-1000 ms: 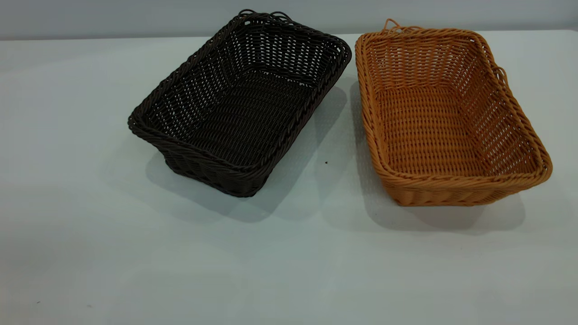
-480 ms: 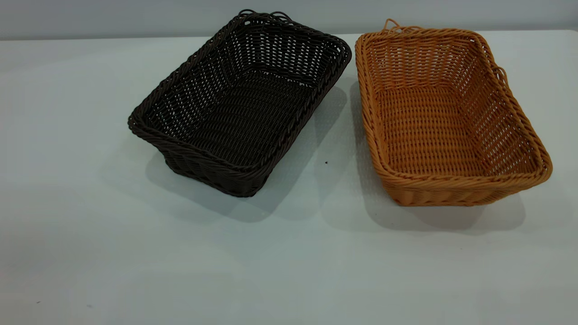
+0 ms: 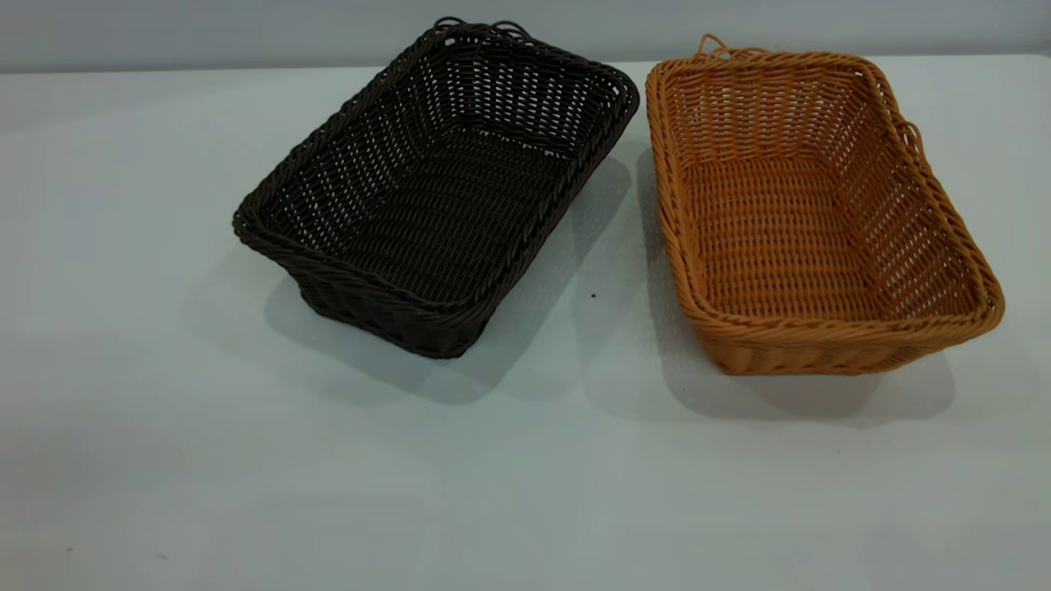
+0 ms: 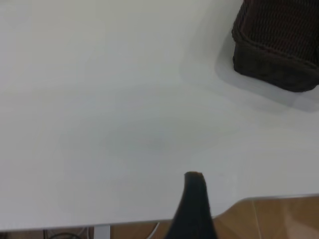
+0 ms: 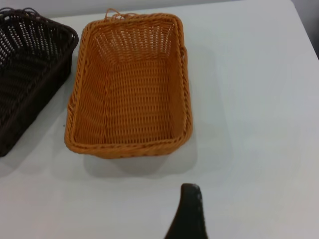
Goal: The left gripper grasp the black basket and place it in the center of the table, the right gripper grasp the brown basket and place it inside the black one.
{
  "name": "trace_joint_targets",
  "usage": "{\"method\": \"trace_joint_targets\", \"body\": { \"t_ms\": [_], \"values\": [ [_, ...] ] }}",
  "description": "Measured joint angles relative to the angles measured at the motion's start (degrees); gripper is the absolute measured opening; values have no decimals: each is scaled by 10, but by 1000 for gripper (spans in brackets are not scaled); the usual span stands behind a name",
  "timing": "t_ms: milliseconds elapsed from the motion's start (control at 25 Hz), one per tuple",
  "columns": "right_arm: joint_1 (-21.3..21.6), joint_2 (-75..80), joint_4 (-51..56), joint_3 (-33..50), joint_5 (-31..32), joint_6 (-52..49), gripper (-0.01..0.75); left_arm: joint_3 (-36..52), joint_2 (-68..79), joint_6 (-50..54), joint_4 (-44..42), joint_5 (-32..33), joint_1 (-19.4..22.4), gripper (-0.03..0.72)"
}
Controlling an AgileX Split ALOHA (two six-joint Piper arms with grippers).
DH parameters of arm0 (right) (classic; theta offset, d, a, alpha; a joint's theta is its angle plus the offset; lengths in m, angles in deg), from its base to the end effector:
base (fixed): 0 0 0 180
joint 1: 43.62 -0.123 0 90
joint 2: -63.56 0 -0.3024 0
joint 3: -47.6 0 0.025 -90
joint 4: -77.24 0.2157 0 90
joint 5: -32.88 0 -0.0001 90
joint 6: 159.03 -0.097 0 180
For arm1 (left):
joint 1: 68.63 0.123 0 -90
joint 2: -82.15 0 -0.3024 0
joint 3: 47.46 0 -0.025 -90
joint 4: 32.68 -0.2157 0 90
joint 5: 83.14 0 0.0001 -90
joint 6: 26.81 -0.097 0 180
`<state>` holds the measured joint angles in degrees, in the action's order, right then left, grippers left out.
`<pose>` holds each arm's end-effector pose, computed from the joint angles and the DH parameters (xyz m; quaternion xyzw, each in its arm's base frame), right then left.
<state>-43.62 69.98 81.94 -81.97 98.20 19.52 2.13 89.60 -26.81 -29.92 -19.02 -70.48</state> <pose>-0.0517 0.0072 0.2442 0.0080 0.8746 0.0470 0.4825 -0.0497 -0.0026 0.2503 0.0155 0.8707 -0.0320 0.4906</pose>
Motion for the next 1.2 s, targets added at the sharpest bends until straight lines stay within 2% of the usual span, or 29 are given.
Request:
{"method": "trace_joint_targets", "body": {
  "t_ms": [320,600,920,1200],
  "values": [
    [0,89,6,-63,1,-14,565,-105,232,-7,34,-102,0,563],
    [0,186,11,-74,-4,-18,565,-184,511,-136,121,-259,0,563],
    [0,209,11,-75,-20,-26,565,-344,825,-195,149,-300,-3,563],
    [0,209,11,-75,-37,-47,565,-512,1083,-222,141,-296,-56,563]
  ]
}}
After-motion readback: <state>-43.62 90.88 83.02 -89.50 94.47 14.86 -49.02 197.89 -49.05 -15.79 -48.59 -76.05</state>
